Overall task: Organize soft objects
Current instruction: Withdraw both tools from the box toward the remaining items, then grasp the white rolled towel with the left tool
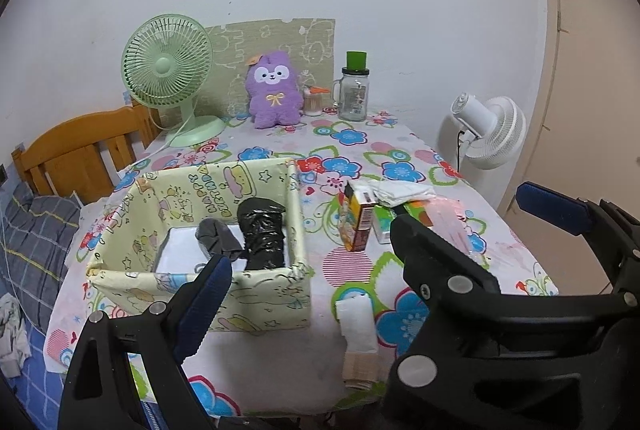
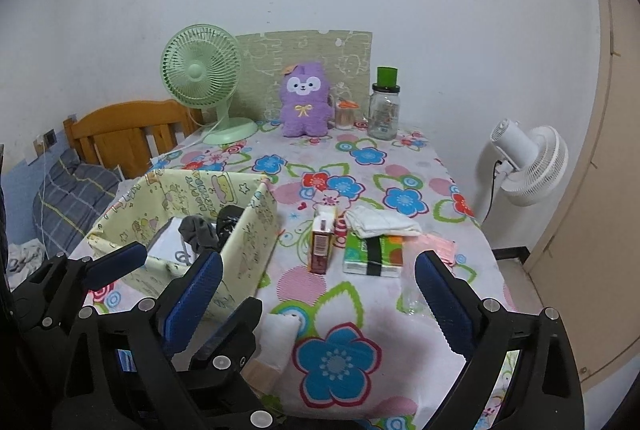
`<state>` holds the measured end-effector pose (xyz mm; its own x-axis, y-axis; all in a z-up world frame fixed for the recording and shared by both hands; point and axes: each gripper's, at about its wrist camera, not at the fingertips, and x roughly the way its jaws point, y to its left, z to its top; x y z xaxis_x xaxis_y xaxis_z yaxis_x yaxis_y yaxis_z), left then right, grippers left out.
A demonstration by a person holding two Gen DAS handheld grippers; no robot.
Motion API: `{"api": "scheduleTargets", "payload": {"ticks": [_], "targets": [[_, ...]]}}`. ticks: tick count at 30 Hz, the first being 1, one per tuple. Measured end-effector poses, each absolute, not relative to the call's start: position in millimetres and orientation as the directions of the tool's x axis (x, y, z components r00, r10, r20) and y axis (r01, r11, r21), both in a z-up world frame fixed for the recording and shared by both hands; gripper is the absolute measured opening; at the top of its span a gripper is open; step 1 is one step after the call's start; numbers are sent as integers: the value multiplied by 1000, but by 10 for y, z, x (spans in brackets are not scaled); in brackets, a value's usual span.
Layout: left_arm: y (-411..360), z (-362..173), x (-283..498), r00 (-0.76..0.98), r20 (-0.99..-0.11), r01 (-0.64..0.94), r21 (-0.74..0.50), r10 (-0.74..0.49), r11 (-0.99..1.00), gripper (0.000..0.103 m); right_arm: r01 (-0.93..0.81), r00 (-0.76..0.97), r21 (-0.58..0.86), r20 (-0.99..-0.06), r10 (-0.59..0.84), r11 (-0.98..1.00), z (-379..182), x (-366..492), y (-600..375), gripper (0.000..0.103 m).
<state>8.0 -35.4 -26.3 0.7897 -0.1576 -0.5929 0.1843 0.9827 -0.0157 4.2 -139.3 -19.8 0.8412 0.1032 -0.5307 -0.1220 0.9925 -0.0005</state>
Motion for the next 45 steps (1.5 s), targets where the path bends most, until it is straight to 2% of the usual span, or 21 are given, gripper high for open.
{"api": "scheduleTargets", "payload": {"ticks": [13,30,45], "targets": [[-577,-441,-35,796,-587,162,-30,-149,986,95,-117,851,7,-514,104,993,-365,-71,-1689,98],[-794,-843,124,743,-652,160,-50,-154,986,93,-92,829,8,-553,81,996,-730,55,-1945,98],[-850,-1237,321,657,-745,143,-31,-118,989,62,-106,781,34,-616,104,994,-1051,320,-1991,98]]}}
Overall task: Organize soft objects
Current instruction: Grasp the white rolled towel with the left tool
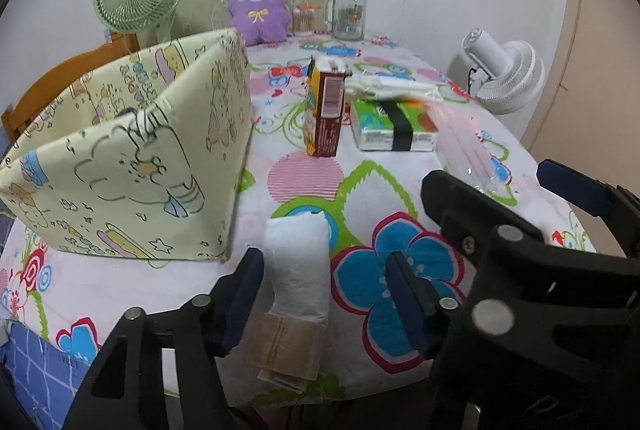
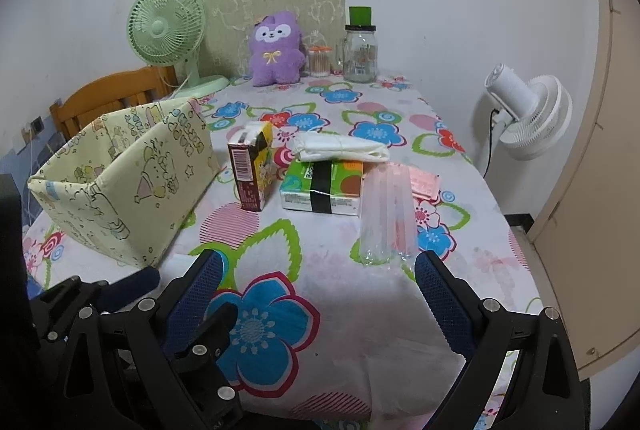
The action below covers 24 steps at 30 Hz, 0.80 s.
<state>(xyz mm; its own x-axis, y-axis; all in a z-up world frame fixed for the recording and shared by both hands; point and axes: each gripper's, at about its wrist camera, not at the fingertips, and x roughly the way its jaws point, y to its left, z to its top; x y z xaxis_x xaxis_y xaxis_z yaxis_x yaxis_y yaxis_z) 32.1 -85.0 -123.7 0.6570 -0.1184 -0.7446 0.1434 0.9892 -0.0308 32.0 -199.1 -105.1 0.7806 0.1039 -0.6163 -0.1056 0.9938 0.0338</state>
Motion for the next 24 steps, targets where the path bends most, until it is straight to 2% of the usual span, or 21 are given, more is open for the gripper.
{"api": "scheduleTargets", "payload": {"ticks": [6,8,10,16,24], "targets": [[-830,-1298,351,650,-754,118,-24,-95,993,48,-107,767,46,-631,112,993,-1123,395,-2013,98],[-839,-1299,349,653,-751,118,-22,-94,993,39,-109,764,48,-634,115,993,-1139,411,-2010,98],[-844,-1291,353,653,-751,120,-27,-99,992,24,-112,761,49,-638,117,993,-1154,429,-2003,98],[-913,-1258,384,657,-745,143,-26,-114,989,20,-112,757,53,-643,120,992,-1179,480,-2019,98],[-1062,-1189,509,674,-727,163,-25,-130,986,19,-99,755,65,-645,117,993,-1181,594,-2105,98]]}}
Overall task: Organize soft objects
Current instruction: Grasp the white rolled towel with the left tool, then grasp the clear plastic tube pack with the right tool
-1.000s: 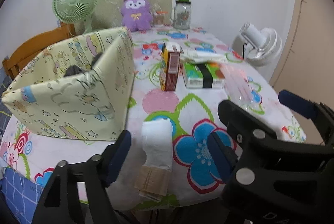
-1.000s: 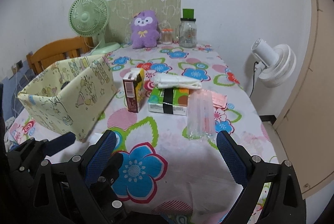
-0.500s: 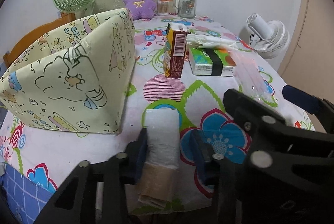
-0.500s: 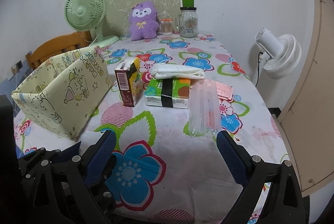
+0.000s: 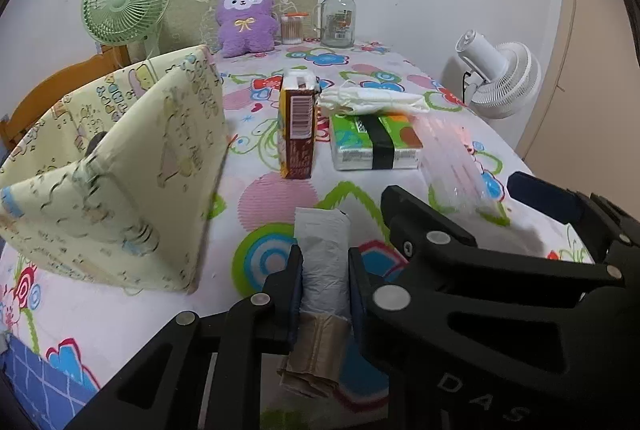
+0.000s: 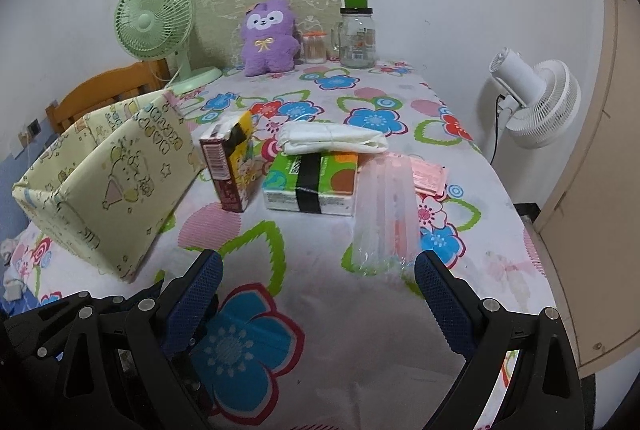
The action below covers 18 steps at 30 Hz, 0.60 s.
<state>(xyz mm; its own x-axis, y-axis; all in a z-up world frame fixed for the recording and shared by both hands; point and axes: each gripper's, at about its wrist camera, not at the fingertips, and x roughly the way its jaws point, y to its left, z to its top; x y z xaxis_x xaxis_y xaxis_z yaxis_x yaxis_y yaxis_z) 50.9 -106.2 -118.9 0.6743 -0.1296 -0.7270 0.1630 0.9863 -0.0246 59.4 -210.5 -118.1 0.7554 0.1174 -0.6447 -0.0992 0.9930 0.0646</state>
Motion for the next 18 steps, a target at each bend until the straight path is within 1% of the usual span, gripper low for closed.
{"api": "scheduleTargets", "payload": {"ticks": [4,7,18], "targets": [[-1115,-1186,615,675,-726,172,-18,-131,985,19,-84,755,67,-647,107,994,-1191,691,-2179,98],[-1147,-1181,710,673,-727,176,-23,-137,984,19,-74,750,72,-653,104,995,-1205,757,-2216,93],[-1233,-1227,948,658,-741,193,-10,-137,981,19,-36,726,68,-684,73,997,-1270,1030,-2334,87]]}}
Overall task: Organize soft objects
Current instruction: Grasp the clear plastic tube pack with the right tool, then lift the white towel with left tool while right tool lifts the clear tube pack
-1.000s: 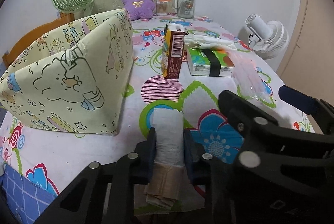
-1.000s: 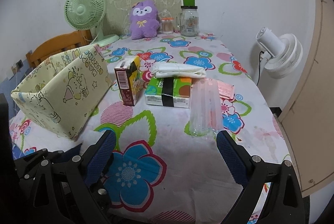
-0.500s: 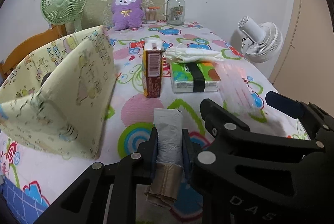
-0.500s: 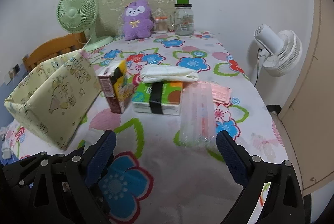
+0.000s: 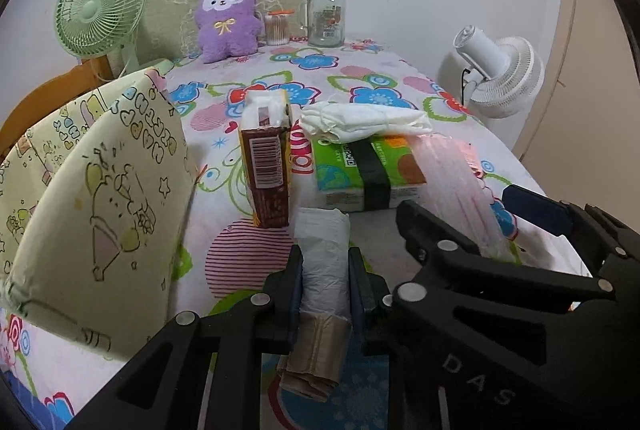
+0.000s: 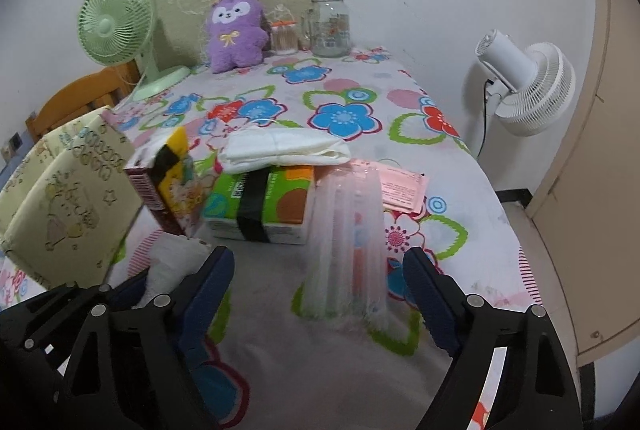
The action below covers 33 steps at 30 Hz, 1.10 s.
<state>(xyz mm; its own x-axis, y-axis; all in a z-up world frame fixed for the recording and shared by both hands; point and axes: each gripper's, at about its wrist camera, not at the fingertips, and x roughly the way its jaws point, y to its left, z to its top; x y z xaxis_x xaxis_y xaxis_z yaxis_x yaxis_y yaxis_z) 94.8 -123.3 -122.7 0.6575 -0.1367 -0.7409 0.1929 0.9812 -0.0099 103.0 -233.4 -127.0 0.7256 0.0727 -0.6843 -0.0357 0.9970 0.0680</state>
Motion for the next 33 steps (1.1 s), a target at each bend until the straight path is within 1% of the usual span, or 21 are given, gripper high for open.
{"api": "scheduleTargets", "payload": {"ticks": [8,10,11,13,15,20,27,33], "targets": [[-1224,-1267,1028,650,-749,190,-8,-132,982,19,-26,691,84,-718,79,996,-1348,1166,-2352,72],[-1224,-1285,1041,645,-753,191,-8,-132,982,19,-20,687,76,-723,69,997,-1360,1192,-2342,62],[-1225,-1291,1046,644,-753,191,-8,-131,982,19,-19,684,72,-726,65,997,-1366,1202,-2338,60],[-1222,-1290,1054,645,-753,191,-9,-132,982,19,-12,682,61,-729,53,998,-1373,1223,-2337,50],[-1223,-1292,1055,645,-753,191,-7,-131,982,19,-5,679,64,-733,50,998,-1383,1232,-2352,46],[-1228,-1292,1045,644,-753,193,-7,-133,981,19,0,672,82,-738,61,997,-1398,1223,-2375,21],[-1243,-1258,976,649,-748,200,-9,-139,980,19,-9,671,103,-737,83,995,-1370,1145,-2369,20],[-1243,-1181,892,666,-732,204,-9,-146,979,19,-10,691,108,-718,85,994,-1277,1017,-2366,21]]}}
